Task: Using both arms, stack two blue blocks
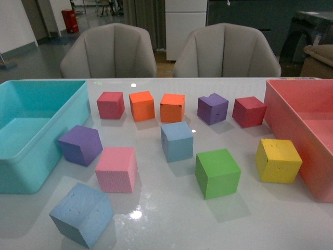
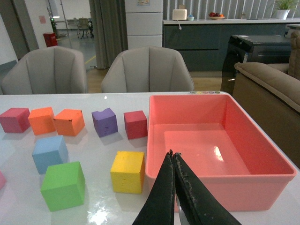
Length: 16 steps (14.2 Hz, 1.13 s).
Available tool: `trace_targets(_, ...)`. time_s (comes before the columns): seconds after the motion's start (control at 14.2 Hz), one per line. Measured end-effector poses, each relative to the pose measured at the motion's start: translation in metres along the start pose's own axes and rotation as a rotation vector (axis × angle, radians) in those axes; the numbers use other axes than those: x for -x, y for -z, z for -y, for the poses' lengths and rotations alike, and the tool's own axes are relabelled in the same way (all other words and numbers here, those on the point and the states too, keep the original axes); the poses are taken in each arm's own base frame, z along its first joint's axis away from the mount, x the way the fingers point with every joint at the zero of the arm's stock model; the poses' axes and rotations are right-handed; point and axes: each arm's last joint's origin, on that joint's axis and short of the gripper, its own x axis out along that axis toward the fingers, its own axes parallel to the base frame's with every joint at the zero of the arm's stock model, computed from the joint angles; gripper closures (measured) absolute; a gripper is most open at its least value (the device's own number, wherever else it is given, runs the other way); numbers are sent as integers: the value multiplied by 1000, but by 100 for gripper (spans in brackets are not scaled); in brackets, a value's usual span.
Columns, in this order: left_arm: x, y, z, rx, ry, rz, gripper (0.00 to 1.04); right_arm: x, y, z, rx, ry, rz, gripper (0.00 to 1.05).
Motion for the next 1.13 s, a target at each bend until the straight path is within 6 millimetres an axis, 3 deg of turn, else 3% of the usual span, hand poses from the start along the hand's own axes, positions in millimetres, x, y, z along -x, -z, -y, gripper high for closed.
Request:
trace_targets(0.78, 0, 0, 0, 0, 0, 1, 7, 18, 4, 0, 2, -2, -11, 103)
trace_targets(1.13, 0, 0, 0, 0, 0, 1, 7, 18, 4, 0, 2, -2, -12, 39)
